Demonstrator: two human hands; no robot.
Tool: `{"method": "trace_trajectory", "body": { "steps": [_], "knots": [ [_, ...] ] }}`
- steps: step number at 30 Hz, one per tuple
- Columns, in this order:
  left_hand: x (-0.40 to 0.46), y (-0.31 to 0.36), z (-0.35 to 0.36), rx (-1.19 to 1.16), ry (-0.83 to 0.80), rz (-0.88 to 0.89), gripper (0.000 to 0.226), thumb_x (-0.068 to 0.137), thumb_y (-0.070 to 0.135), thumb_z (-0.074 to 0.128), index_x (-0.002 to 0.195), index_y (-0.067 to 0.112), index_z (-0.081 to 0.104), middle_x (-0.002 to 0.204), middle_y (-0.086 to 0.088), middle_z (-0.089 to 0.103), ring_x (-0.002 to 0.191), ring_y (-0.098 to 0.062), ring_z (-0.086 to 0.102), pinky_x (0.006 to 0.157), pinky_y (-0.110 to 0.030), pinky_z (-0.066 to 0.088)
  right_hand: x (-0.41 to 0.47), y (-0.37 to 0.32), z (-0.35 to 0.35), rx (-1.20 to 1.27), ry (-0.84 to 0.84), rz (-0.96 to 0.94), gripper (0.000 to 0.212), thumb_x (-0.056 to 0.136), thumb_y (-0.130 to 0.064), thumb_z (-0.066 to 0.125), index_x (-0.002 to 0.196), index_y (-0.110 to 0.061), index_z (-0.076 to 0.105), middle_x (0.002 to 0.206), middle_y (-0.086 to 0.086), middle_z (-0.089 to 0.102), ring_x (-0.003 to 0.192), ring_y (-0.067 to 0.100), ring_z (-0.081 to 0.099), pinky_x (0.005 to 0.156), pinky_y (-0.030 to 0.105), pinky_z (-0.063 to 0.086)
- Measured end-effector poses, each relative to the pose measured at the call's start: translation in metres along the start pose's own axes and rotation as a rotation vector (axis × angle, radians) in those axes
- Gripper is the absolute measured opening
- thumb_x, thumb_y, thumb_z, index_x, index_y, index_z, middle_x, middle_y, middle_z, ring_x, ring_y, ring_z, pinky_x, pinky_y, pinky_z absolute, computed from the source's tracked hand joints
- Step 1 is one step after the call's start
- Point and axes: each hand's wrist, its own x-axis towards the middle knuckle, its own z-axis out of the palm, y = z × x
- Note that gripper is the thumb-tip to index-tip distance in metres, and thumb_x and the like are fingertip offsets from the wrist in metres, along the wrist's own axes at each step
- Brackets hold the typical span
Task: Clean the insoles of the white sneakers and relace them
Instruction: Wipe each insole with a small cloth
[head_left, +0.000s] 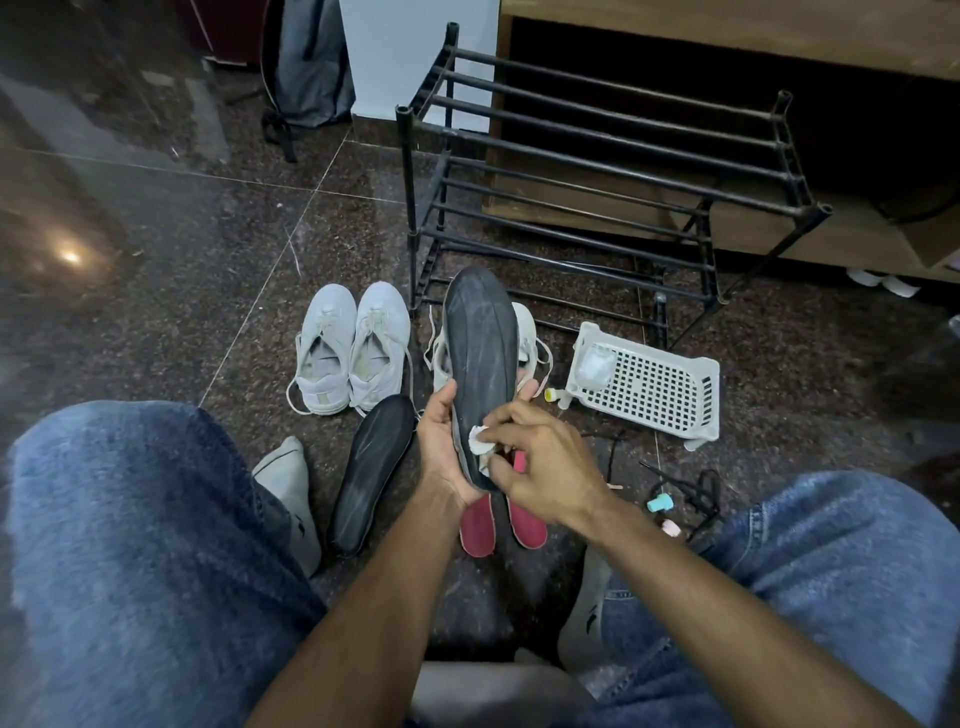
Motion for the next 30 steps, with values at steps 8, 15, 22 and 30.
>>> {"method": "trace_trajectory", "body": {
  "steps": [8,15,22,30],
  "knots": [
    [-0.002,-0.007,0.0,0.005,0.062,-0.01,0.068,0.093,0.048,0.039,0.141,0.001,0.045,0.129,-0.02,0.061,0.128,-0.03,0.053,0.11,-0.043,0.037,-0.002,-0.003,0.009,-0.027,-0.033,0.107,0.038,0.084,-0.009,0.067,0.121,-0.018,0.065,0.111,-0.001,0.066,0.102,0.024,0.063,0.09,0.041,0.05],
    [-0.004,-0.01,-0.005,-0.057,0.086,-0.066,0.068,0.089,0.052,0.043,0.135,0.002,0.051,0.126,-0.023,0.062,0.115,-0.033,0.063,0.097,-0.047,0.042,0.005,-0.011,0.019,0.293,0.048,0.329,0.016,0.079,-0.005,0.073,0.09,-0.016,0.078,0.091,-0.005,0.072,0.079,0.011,0.067,0.085,0.029,0.052],
    [0.002,-0.01,-0.009,-0.039,0.171,-0.065,0.07,0.077,0.052,0.056,0.127,0.003,0.057,0.125,-0.023,0.062,0.104,-0.03,0.067,0.092,-0.043,0.053,-0.001,-0.008,0.019,0.419,-0.036,0.338,0.021,0.082,0.001,0.07,0.099,-0.009,0.076,0.098,-0.007,0.068,0.073,-0.005,0.06,0.079,0.013,0.049],
    [0.008,-0.014,-0.016,0.055,0.359,-0.029,0.052,0.092,0.049,0.049,0.103,0.002,0.068,0.09,-0.015,0.072,0.077,-0.026,0.07,0.071,-0.033,0.059,-0.001,-0.001,0.018,0.098,-0.176,0.192,0.03,0.084,-0.005,0.064,0.112,-0.013,0.072,0.111,-0.003,0.068,0.103,0.016,0.062,0.098,0.029,0.045]
  ]
}}
